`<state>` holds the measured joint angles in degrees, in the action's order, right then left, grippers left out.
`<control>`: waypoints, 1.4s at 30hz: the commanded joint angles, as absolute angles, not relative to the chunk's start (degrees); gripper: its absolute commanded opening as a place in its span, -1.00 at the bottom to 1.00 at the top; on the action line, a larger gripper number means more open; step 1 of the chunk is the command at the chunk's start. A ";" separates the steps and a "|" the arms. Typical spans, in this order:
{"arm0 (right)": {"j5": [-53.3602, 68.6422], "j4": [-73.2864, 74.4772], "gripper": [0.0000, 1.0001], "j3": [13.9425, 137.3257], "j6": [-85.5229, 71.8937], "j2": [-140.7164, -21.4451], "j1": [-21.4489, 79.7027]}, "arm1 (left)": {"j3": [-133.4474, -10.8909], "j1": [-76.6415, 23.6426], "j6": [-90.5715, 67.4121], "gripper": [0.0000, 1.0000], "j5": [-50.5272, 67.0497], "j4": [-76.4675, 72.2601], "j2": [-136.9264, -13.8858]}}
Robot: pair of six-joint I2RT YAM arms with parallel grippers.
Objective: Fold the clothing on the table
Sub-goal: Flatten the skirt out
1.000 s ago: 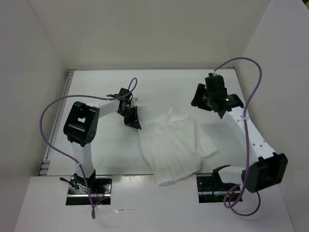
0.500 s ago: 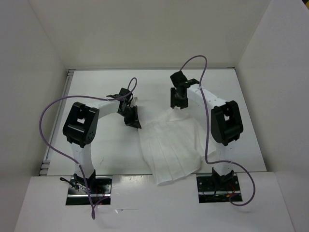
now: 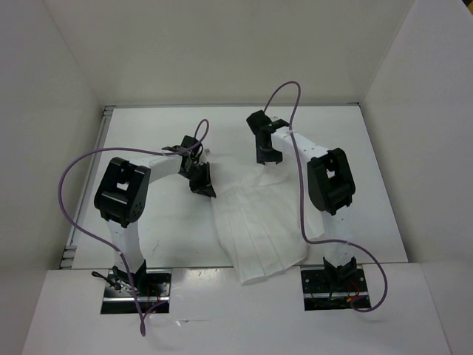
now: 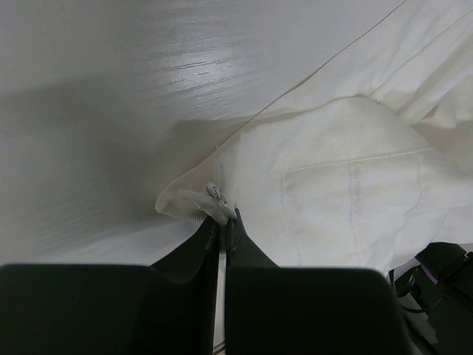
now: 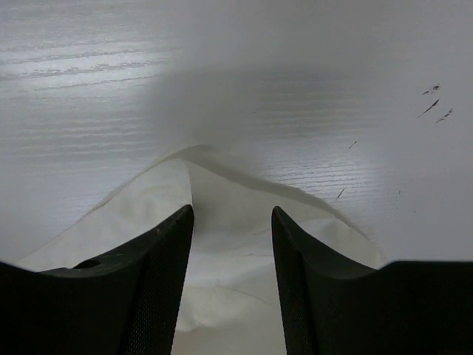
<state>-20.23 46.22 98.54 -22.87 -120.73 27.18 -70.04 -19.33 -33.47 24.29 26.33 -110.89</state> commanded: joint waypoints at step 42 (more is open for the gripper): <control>-15.64 34.89 0.15 82.89 -19.42 -97.73 17.23 | -78.66 -10.11 -28.83 -1.00 28.48 29.62 -110.92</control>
